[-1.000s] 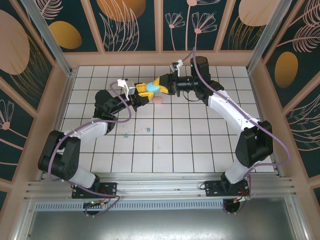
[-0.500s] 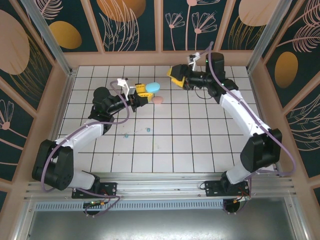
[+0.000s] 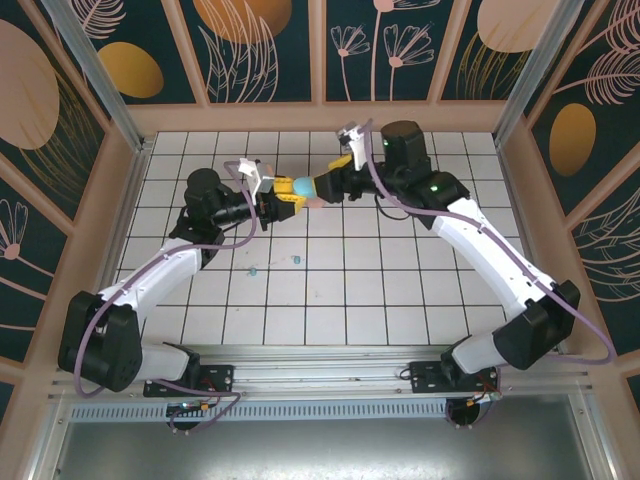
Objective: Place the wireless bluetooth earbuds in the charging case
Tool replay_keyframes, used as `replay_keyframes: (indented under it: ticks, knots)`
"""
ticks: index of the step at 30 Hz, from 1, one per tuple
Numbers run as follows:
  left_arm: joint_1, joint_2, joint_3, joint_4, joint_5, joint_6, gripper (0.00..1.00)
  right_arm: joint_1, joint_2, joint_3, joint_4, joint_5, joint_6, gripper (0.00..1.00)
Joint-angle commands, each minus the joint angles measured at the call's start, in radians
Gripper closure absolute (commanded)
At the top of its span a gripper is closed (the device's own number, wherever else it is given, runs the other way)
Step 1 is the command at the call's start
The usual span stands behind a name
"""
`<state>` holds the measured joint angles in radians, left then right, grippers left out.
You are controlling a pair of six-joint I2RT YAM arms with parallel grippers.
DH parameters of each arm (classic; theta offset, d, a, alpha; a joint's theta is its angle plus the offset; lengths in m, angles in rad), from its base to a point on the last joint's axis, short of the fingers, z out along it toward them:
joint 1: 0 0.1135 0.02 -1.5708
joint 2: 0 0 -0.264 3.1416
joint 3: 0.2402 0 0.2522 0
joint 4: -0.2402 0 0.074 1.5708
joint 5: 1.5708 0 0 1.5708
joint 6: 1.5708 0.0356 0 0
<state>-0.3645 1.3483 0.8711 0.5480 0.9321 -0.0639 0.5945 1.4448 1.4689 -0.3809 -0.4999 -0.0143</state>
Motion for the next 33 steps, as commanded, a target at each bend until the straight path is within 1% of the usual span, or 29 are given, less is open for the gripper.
replay_keyframes:
  ticks: [1, 12, 19, 24, 33]
  knots:
    - [0.007, -0.027, 0.040, -0.031, 0.040, 0.025, 0.78, 0.018, 0.019, 0.036, -0.067, 0.060, -0.137, 0.28]
    - [0.007, -0.025, 0.041, -0.029, 0.053, 0.024, 0.79, 0.041, 0.020, 0.015, -0.062, 0.046, -0.172, 0.28]
    - [0.007, -0.026, 0.039, -0.039, 0.048, 0.030, 0.79, 0.042, -0.036, 0.015, -0.063, -0.012, -0.158, 0.28]
    - [0.007, -0.019, 0.045, -0.036, 0.054, 0.029, 0.79, 0.052, -0.052, 0.019, -0.088, 0.003, -0.156, 0.27]
    - [0.007, -0.025, 0.045, -0.042, 0.062, 0.025, 0.79, 0.080, -0.028, 0.013, -0.126, 0.009, -0.194, 0.26]
